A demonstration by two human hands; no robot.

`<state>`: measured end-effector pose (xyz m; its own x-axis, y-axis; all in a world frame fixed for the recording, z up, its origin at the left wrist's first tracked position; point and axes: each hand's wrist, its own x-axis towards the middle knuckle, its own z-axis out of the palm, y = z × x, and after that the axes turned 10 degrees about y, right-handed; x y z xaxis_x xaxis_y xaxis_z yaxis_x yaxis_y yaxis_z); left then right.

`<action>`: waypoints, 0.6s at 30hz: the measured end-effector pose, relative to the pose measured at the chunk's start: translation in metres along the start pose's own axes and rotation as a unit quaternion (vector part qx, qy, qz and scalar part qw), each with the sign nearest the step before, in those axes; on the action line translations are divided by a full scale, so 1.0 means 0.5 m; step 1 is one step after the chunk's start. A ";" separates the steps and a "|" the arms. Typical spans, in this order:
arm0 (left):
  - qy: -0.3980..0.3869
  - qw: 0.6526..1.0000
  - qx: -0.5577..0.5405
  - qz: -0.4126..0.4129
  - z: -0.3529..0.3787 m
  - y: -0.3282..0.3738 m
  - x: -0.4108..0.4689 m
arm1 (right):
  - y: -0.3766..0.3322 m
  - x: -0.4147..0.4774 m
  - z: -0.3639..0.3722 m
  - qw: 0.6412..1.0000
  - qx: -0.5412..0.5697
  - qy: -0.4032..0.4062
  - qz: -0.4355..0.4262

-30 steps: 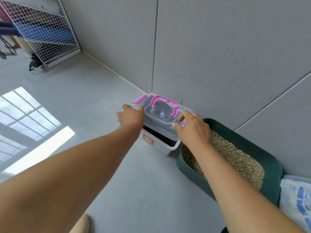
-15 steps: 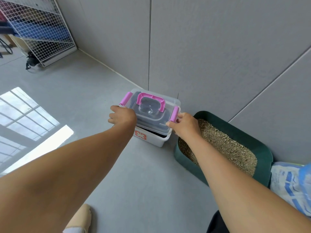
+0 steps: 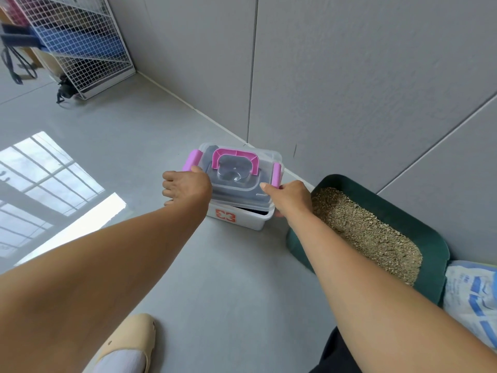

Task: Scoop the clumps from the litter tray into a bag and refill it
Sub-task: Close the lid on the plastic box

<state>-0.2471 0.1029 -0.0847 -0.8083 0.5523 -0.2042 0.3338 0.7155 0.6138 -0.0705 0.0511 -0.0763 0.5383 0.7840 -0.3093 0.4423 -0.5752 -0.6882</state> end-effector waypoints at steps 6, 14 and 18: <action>-0.076 0.997 0.014 0.017 0.001 -0.005 0.044 | 0.005 0.004 0.002 0.999 0.030 -0.002 0.027; -0.087 0.993 -0.082 -0.002 0.011 -0.002 0.046 | 0.016 0.014 0.005 0.989 0.133 -0.001 0.070; -0.104 0.989 -0.107 0.004 0.012 -0.010 0.053 | 0.018 0.016 0.008 0.974 0.196 -0.032 0.113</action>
<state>-0.2672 0.1164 -0.0976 -0.6810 0.6499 -0.3376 0.2111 0.6156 0.7592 -0.0649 0.0532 -0.0876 0.5381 0.6678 -0.5143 0.0031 -0.6118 -0.7910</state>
